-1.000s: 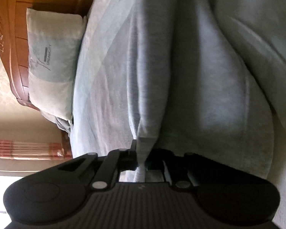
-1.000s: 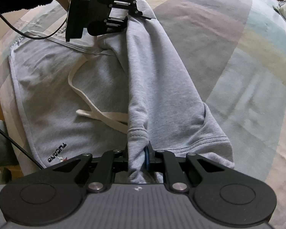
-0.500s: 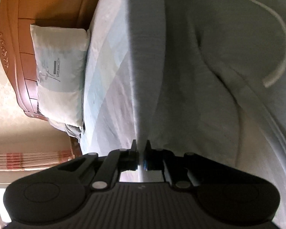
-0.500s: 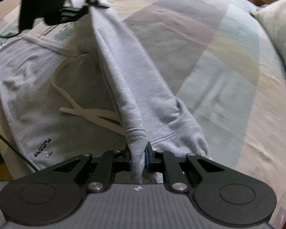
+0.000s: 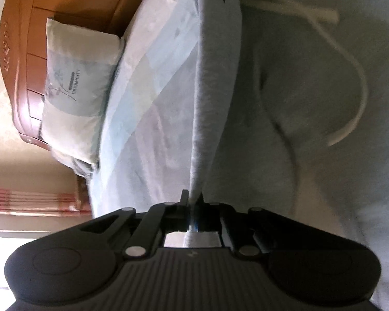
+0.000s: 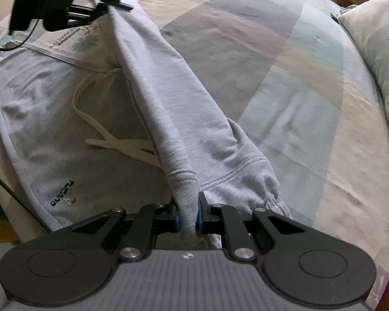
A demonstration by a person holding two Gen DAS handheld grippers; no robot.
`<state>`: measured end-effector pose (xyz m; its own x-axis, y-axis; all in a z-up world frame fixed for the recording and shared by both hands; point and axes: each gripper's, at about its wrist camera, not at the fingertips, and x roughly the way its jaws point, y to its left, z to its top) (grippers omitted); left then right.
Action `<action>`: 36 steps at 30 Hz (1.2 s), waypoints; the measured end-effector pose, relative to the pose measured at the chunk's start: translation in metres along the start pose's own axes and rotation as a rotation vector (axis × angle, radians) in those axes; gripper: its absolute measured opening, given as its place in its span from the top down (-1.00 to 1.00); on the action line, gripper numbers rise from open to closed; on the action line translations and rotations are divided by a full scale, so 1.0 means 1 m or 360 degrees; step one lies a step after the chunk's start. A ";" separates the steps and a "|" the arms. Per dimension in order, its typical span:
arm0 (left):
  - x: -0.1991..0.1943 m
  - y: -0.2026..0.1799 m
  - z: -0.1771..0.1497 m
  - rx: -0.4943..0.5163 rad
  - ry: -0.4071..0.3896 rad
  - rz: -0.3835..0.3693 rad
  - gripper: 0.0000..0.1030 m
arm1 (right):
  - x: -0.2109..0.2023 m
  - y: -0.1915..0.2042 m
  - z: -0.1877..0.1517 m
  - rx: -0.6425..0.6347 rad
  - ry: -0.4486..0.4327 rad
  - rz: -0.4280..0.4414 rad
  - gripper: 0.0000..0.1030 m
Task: Fold clothes
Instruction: 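Hold the sweatpants with both tools and lift them off the bed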
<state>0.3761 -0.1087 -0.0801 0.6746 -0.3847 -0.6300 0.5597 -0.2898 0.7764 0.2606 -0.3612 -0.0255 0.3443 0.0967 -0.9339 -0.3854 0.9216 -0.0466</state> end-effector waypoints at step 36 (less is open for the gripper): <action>0.006 -0.085 0.002 -0.0071 -0.0053 -0.0204 0.49 | 0.010 0.005 -0.020 0.0027 0.0070 0.0005 0.68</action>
<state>0.3316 -0.0880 -0.1503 0.5803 -0.3761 -0.7224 0.6615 -0.2997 0.6874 0.2445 -0.3631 -0.0424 0.3050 0.0836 -0.9487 -0.3716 0.9276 -0.0377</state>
